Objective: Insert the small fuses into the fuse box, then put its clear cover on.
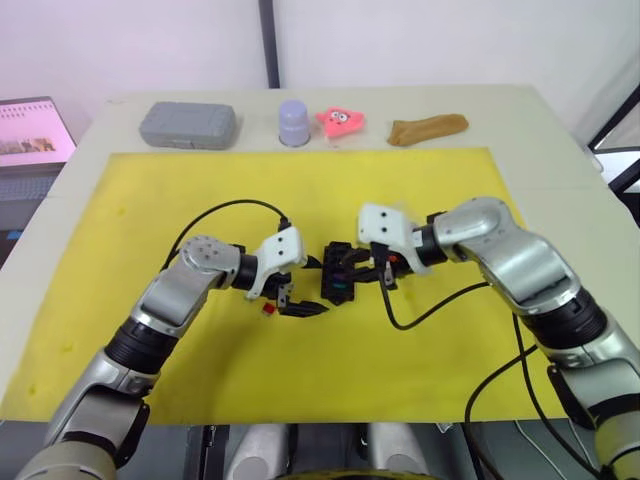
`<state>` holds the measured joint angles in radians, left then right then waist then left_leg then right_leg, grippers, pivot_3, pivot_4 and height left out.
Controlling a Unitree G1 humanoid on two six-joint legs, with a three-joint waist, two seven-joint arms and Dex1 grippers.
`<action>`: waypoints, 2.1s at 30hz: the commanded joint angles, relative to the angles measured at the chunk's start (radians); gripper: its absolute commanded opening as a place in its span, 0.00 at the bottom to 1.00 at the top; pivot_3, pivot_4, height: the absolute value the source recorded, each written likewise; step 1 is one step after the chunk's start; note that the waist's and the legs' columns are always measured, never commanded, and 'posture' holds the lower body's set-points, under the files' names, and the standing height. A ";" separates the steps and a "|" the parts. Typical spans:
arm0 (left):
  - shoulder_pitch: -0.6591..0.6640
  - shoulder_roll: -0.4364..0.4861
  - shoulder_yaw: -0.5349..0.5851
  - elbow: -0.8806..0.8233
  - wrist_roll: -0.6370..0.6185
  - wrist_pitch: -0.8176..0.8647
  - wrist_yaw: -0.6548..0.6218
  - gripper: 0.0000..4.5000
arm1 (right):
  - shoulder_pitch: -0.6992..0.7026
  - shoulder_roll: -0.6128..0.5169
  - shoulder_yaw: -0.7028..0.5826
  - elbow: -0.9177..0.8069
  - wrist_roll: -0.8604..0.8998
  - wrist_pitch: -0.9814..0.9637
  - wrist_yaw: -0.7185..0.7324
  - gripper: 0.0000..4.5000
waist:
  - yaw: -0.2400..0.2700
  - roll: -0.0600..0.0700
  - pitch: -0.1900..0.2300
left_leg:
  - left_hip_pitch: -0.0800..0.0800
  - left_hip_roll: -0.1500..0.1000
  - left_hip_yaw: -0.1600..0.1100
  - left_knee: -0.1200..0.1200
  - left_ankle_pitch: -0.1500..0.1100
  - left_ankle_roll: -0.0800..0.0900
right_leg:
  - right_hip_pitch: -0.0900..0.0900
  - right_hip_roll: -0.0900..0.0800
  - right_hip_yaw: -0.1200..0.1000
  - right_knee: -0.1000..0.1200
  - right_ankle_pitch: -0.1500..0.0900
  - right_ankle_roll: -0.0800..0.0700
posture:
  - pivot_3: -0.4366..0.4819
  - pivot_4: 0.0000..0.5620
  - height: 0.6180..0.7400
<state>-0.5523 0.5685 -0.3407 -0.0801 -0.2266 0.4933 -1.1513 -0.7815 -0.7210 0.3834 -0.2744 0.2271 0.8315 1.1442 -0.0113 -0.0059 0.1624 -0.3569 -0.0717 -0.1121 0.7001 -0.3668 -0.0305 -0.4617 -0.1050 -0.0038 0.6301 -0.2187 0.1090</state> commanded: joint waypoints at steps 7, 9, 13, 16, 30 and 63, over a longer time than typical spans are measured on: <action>-0.006 0.002 0.009 -0.022 0.001 -0.008 0.006 1.00 | 0.030 0.023 -0.079 -0.043 0.061 -0.016 -0.049 0.19 | 0.000 0.000 0.000 | 0.000 0.000 0.000 0.000 0.000 0.000 | 0.000 0.000 0.000 0.000 0.000 0.000 | 0.48 0.27 1.00; -0.008 0.000 0.009 -0.019 0.001 -0.008 0.007 1.00 | 0.071 0.043 -0.095 -0.033 0.077 -0.031 -0.070 0.04 | 0.000 0.000 0.000 | 0.000 0.000 0.000 0.000 0.000 0.000 | 0.000 0.000 0.000 0.000 0.000 0.000 | 0.48 0.27 1.00; -0.008 -0.001 0.008 -0.021 0.000 -0.006 0.007 1.00 | 0.124 0.066 -0.112 -0.034 0.087 -0.056 -0.099 0.02 | 0.000 0.000 0.000 | 0.000 0.000 0.000 0.000 0.000 0.000 | 0.000 0.000 0.000 0.000 0.000 0.000 | 0.48 0.27 1.00; -0.007 0.005 0.006 -0.023 0.001 -0.005 0.002 1.00 | 0.156 0.088 -0.124 -0.036 0.099 -0.072 -0.119 0.02 | -0.001 0.000 0.000 | 0.000 0.000 0.000 0.000 0.000 0.000 | 0.000 0.000 0.000 0.000 0.000 0.000 | 0.48 0.27 1.00; -0.018 0.021 0.017 -0.006 0.002 -0.010 -0.007 1.00 | 0.226 0.049 -0.048 -0.008 0.031 -0.144 -0.124 0.02 | 0.000 0.000 0.000 | 0.000 0.000 0.000 0.000 0.000 0.000 | 0.000 0.000 0.000 0.000 0.000 0.000 | 0.48 0.27 1.00; -0.065 0.112 0.136 0.027 -0.068 0.004 -0.077 1.00 | 0.158 0.014 -0.120 -0.019 0.090 -0.133 -0.049 0.02 | 0.000 -0.001 -0.002 | 0.001 0.000 -0.001 0.000 0.000 0.000 | 0.002 0.000 0.000 0.000 0.000 0.000 | 0.48 0.27 1.00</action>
<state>-0.5976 0.6663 -0.2466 -0.0401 -0.2666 0.4992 -1.2079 -0.5906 -0.7021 0.3095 -0.2517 0.2767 0.6635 1.0891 -0.0110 -0.0071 0.1608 -0.3558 -0.0720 -0.1133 0.7003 -0.3668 -0.0305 -0.4600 -0.1050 -0.0040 0.6300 -0.2187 0.1090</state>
